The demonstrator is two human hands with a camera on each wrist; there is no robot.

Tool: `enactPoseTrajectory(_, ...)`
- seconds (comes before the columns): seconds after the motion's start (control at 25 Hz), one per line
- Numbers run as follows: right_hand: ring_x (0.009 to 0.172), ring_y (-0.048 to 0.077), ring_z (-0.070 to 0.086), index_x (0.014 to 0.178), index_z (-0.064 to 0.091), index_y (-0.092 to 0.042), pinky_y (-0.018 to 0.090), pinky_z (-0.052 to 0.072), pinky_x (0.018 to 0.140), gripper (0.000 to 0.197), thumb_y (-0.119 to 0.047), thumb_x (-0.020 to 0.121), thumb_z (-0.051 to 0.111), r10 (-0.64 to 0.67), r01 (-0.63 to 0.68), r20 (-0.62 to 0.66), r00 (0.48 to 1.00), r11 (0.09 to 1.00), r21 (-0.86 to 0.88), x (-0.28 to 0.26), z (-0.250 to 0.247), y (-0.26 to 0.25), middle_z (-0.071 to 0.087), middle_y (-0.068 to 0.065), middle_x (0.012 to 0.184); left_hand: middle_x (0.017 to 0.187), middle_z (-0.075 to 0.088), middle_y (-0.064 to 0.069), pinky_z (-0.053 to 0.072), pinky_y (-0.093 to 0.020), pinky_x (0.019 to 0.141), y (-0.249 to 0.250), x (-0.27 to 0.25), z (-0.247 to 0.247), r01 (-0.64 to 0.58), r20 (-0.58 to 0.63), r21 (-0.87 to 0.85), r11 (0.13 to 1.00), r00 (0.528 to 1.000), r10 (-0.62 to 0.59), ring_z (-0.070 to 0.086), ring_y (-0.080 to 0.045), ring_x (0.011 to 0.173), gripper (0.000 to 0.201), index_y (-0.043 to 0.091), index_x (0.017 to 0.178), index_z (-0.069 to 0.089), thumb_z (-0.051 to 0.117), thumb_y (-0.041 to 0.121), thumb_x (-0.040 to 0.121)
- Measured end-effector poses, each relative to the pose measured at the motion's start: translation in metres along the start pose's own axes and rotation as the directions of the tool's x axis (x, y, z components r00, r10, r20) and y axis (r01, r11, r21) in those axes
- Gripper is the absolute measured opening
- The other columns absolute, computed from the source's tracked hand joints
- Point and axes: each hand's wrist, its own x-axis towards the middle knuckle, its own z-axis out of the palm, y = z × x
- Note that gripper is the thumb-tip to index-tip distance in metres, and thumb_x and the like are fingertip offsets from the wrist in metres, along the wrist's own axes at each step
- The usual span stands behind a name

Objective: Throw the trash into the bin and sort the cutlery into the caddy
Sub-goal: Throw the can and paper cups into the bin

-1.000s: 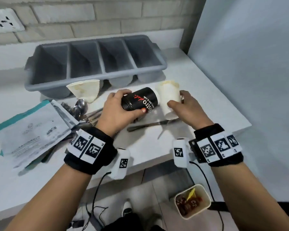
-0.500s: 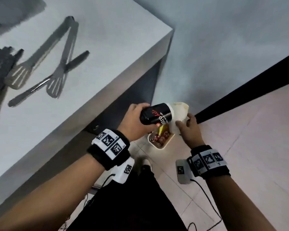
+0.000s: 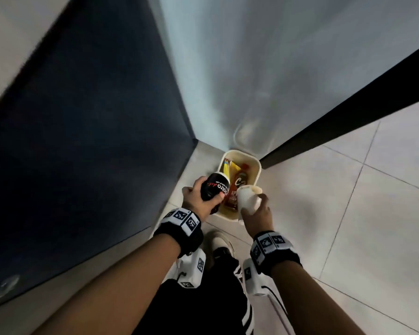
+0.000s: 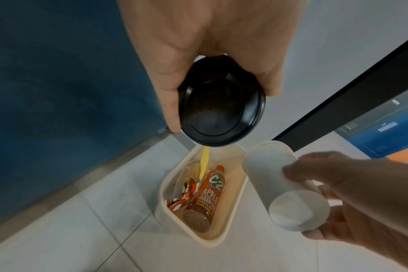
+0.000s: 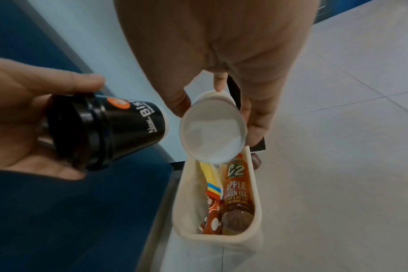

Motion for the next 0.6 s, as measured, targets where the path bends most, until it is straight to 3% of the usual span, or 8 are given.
enactPoseTrajectory(0.24,0.112,0.039,0.053,0.132,0.040,-0.010,0.039,0.045,0.096,0.049,-0.016,0.086,0.056,-0.093,0.092,-0.114,0.989,0.996,-0.016,0.113,0.044,0.019,0.041,0.019,0.133,0.129,0.034,-0.013,0.042,-0.024,0.093,0.002,0.125,0.068,-0.073,-0.003,0.055,0.996,0.997,0.074,0.055,-0.029,0.102,0.058,0.029,0.133,0.042,0.065,0.042,0.081)
enactPoseTrajectory(0.32,0.115,0.038,0.052,0.133,0.041,-0.009,0.040,0.044,0.100,0.049,-0.018,0.087,0.056,-0.107,0.100,-0.147,0.983,0.993,-0.058,0.136,0.056,0.026,0.039,0.017,0.136,0.129,0.034,-0.015,0.043,-0.028,0.097,0.000,0.152,0.088,-0.113,-0.026,0.137,0.984,0.993,0.117,0.055,-0.033,0.107,0.058,0.029,0.135,0.041,0.062,0.044,0.082)
enactPoseTrajectory(0.4,0.125,0.037,0.043,0.138,0.037,-0.008,0.042,0.039,0.105,0.058,-0.018,0.085,0.059,-0.128,0.111,-0.069,0.989,0.972,-0.206,0.150,0.066,0.033,0.035,0.016,0.142,0.137,0.031,-0.016,0.037,-0.035,0.108,-0.005,0.171,0.106,-0.160,-0.003,0.273,0.949,0.986,0.167,0.045,-0.034,0.123,0.059,0.028,0.141,0.035,0.055,0.041,0.087)
enactPoseTrajectory(0.52,0.137,0.030,0.026,0.148,0.016,-0.012,0.045,0.033,0.110,0.089,-0.023,0.078,0.070,-0.108,0.137,0.088,0.990,0.875,-0.464,0.151,0.072,0.041,0.018,0.007,0.155,0.153,0.022,-0.009,0.028,-0.040,0.112,-0.009,0.187,0.112,-0.230,0.150,0.577,0.783,0.973,0.175,0.026,-0.030,0.137,0.066,0.026,0.149,0.015,0.048,0.030,0.093)
enactPoseTrajectory(0.6,0.140,0.030,0.021,0.149,0.013,-0.013,0.045,0.029,0.112,0.087,-0.025,0.081,0.067,-0.100,0.145,0.119,0.988,0.869,-0.473,0.143,0.070,0.040,0.014,0.006,0.157,0.157,0.016,-0.001,0.031,-0.046,0.108,-0.007,0.187,0.098,-0.262,0.225,0.701,0.664,0.964,0.143,0.026,-0.030,0.137,0.072,0.029,0.150,0.008,0.050,0.028,0.092)
